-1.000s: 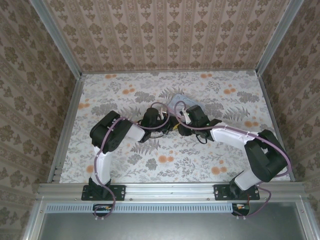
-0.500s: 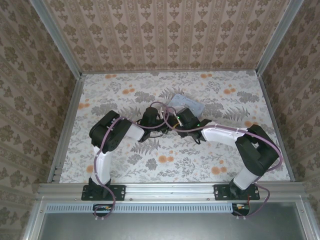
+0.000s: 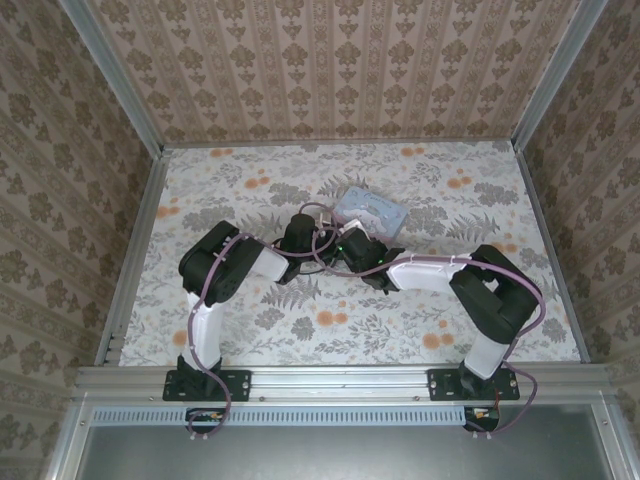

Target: Unlock the padlock with the key

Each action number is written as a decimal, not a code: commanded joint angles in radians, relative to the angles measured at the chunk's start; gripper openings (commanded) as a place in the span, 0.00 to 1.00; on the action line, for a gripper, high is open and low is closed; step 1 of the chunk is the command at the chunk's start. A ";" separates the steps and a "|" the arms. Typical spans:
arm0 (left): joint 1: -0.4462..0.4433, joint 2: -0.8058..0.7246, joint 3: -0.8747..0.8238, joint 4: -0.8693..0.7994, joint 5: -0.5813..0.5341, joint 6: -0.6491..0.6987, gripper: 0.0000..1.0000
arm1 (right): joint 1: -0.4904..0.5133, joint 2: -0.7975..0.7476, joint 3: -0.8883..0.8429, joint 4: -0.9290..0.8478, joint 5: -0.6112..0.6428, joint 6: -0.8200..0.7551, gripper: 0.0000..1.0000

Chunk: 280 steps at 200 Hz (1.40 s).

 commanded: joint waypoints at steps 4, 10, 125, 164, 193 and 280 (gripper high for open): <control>-0.023 -0.008 -0.001 0.035 0.093 -0.009 0.00 | -0.017 0.017 0.028 0.086 0.093 0.025 0.22; -0.023 -0.006 0.000 0.036 0.093 -0.010 0.00 | -0.017 0.018 0.034 0.086 0.091 0.027 0.21; -0.032 0.028 -0.016 0.058 0.073 -0.007 0.00 | -0.061 -0.079 0.054 -0.012 -0.297 0.150 0.37; -0.021 0.027 -0.021 0.051 0.073 0.028 0.09 | -0.101 -0.139 -0.057 0.027 -0.383 0.259 0.47; -0.019 0.010 -0.028 0.019 0.036 0.065 0.31 | -0.173 -0.154 -0.123 0.121 -0.482 0.351 0.51; 0.004 -0.074 -0.103 0.021 -0.008 0.108 0.58 | -0.366 -0.121 -0.181 0.347 -0.715 0.558 0.52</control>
